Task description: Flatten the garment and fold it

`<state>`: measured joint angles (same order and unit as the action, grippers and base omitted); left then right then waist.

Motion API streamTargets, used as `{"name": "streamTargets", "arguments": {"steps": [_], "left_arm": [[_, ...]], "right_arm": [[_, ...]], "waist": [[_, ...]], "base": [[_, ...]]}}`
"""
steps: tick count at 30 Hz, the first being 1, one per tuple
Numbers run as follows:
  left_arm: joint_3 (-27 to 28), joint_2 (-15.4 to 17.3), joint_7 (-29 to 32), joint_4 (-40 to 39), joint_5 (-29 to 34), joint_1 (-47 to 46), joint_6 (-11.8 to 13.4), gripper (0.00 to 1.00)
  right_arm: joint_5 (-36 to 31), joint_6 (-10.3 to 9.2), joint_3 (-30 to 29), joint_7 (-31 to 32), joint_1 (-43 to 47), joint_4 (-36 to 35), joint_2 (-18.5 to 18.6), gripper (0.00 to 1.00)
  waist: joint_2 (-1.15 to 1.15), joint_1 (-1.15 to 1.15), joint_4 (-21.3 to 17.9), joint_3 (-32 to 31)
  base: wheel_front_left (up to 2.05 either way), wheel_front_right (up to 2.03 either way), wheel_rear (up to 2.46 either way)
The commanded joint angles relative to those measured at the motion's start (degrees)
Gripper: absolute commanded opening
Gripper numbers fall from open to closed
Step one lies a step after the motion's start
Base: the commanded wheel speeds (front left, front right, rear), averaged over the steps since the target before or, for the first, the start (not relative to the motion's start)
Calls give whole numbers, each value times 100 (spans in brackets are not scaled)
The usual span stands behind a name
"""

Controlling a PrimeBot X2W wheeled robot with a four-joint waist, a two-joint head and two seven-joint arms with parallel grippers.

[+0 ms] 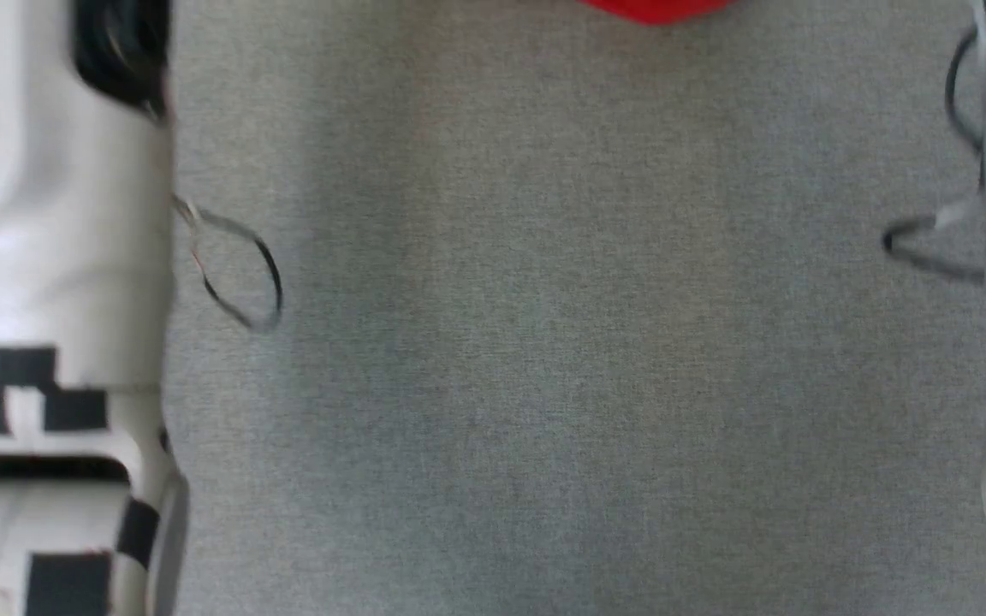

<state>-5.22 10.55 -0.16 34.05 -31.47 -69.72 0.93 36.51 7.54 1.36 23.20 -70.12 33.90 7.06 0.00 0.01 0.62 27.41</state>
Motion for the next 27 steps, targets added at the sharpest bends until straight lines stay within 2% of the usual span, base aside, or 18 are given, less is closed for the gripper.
{"name": "streamTargets", "arguments": {"steps": [1, 7, 12, 19, 21, 27], "left_arm": [[41, -75, -155, 4, -117, 367, -117, 0], [66, -320, -448, -320, -388, 1793, -296, 0], [116, -479, -412, -881, -658, 3396, -178, 0], [18, -583, 14, -1500, -903, 5541, 141, 0], [6, -576, 83, -1568, -923, 5759, 176, 0], [-63, -419, 669, -1979, -958, 6826, 505, 0]], "right_arm": [[213, -5, 111, 0, 419, -197, 148, 0], [714, -5, 469, -88, 2007, -908, 564, 0], [874, -5, 598, -293, 3470, -1543, 813, 0], [638, -5, 366, -623, 5440, -2005, 656, 0], [544, -5, 334, -644, 5679, -2055, 628, 0], [-132, -5, 112, -593, 6826, -2327, 453, 0]], "waist": [[0, -1, 179, -344], [0, -1, 334, -1156], [0, -1, 391, -1793], [0, -1, 416, -2410], [0, -1, 421, -2469], [0, -1, 428, -2751]], "base": [[0, 0, 0], [0, 0, 0], [0, 0, 0], [0, 0, 0], [0, 0, 0], [0, 0, 0]]}}
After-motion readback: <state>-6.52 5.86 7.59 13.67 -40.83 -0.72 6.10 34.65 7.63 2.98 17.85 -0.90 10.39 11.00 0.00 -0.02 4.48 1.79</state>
